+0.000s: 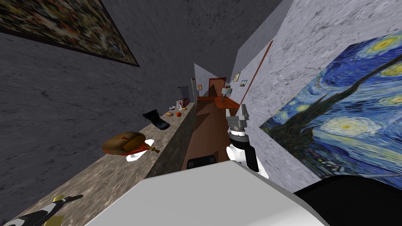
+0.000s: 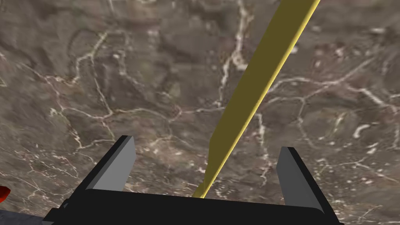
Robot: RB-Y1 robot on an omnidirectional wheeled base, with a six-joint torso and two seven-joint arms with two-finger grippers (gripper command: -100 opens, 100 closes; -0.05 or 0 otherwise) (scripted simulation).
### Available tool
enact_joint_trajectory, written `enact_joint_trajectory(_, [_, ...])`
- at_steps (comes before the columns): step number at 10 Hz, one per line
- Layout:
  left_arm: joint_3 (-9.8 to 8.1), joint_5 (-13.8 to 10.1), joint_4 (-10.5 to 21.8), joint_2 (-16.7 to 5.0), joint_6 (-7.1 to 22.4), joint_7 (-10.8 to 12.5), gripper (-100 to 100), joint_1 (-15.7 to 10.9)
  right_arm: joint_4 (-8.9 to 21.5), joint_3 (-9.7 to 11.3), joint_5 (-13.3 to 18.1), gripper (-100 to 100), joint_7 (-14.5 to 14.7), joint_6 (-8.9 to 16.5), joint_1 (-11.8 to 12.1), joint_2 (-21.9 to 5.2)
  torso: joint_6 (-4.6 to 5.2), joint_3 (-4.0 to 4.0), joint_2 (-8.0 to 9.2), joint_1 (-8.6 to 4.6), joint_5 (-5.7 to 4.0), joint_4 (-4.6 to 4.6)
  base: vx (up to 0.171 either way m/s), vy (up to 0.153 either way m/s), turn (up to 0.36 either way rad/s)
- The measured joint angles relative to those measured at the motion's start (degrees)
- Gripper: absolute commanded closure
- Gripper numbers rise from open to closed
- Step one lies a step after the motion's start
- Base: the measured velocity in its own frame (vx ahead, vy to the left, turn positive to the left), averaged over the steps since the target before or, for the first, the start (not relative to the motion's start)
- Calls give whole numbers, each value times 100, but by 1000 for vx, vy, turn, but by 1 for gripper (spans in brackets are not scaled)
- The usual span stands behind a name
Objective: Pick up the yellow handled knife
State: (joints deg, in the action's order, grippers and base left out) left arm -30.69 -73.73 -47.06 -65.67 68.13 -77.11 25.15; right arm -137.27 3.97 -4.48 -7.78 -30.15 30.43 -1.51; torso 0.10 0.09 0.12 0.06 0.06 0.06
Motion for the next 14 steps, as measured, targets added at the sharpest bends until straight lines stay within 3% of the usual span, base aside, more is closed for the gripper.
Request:
enact_joint_trajectory(3, [-108, -274, -146, -87, 277, -129, -100, 115, 0, 0, 0, 0, 0, 0, 0, 0, -1, 0, 1, 1, 0, 0, -4, 5, 14])
enact_joint_trajectory(4, [-113, -285, -152, -91, 299, -138, 0, 120, 0, 0, 0, 0, 0, 0, 0, 0, 0, 0, 0, 0, 1, 0, 0, 0, 0])
enact_joint_trajectory(5, [-112, -283, -151, -90, 296, -137, -100, 119, 0, 0, 0, 0, 0, 0, 0, 0, 0, -1, -1, -1, 0, 0, -12, 25, -46])
enact_joint_trajectory(7, [24, -130, -78, 89, 132, -106, -100, -26, 0, 0, 0, 0, 0, 0, 0, 0, 2, 1, 2, 11, 4, 0, -12, 23, -54])
enact_joint_trajectory(8, [29, -121, -90, 101, 111, -87, 100, -26, 0, 0, 0, 0, 0, 0, 0, 0, -1, 1, 1, 6, 2, 0, -3, 5, 23])
enact_joint_trajectory(12, [34, -129, -101, 105, 131, -109, 100, -33, 0, 0, 0, 0, 0, 0, 0, 0, -13, -6, -8, -12, -11, -5, 0, -1, -9])
enact_joint_trajectory(13, [35, -132, -105, 106, 134, -114, 0, -36, 0, 0, 0, 0, 0, 0, 0, 0, -17, -7, -8, -15, -13, -6, 0, 0, 0])
enact_joint_trajectory(14, [35, -132, -106, 106, 135, -115, 100, -37, 0, 0, 0, 0, 0, 0, 0, 0, -18, -7, -8, -17, -14, -6, 13, -25, 95])
